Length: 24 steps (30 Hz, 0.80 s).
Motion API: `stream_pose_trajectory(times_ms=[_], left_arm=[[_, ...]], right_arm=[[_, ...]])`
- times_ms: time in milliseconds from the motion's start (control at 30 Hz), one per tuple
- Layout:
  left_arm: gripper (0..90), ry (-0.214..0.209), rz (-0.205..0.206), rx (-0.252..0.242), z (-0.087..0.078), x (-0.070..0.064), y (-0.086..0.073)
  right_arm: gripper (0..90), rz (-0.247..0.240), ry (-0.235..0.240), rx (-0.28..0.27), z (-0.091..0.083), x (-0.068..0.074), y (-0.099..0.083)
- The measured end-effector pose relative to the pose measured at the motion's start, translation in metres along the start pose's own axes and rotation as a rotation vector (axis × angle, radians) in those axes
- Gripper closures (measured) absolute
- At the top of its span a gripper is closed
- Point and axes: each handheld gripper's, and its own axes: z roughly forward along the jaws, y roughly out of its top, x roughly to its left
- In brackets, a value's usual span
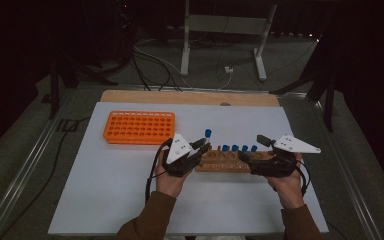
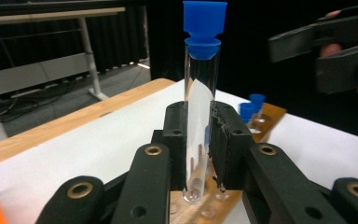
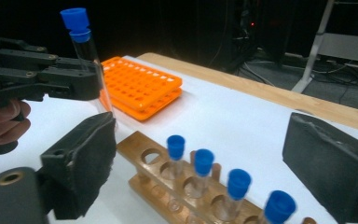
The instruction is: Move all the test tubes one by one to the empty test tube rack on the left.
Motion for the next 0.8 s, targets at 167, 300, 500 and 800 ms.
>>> stream_pose_trajectory(times_ms=[167, 300, 500, 800], left_arm=[[78.2, 0.040, -0.005, -0.006, -0.002, 0.017, -0.001], [78.2, 0.062, -0.007, -0.016, -0.005, 0.029, -0.001], [78.0, 0.106, -0.026, -0.027, -0.009, 0.050, -0.003], [78.1, 0.169, -0.062, -0.019, -0.007, 0.073, -0.011]], right_arm=[[2.9, 0.021, -0.007, -0.021, -0.005, -0.007, -0.001], [0.7, 0.022, -0.019, -0.036, -0.007, -0.010, -0.001], [0.0, 0.024, -0.020, -0.049, -0.009, -0.012, -0.001], [0.1, 0.023, -0.018, -0.050, -0.010, -0.012, -0.001]])
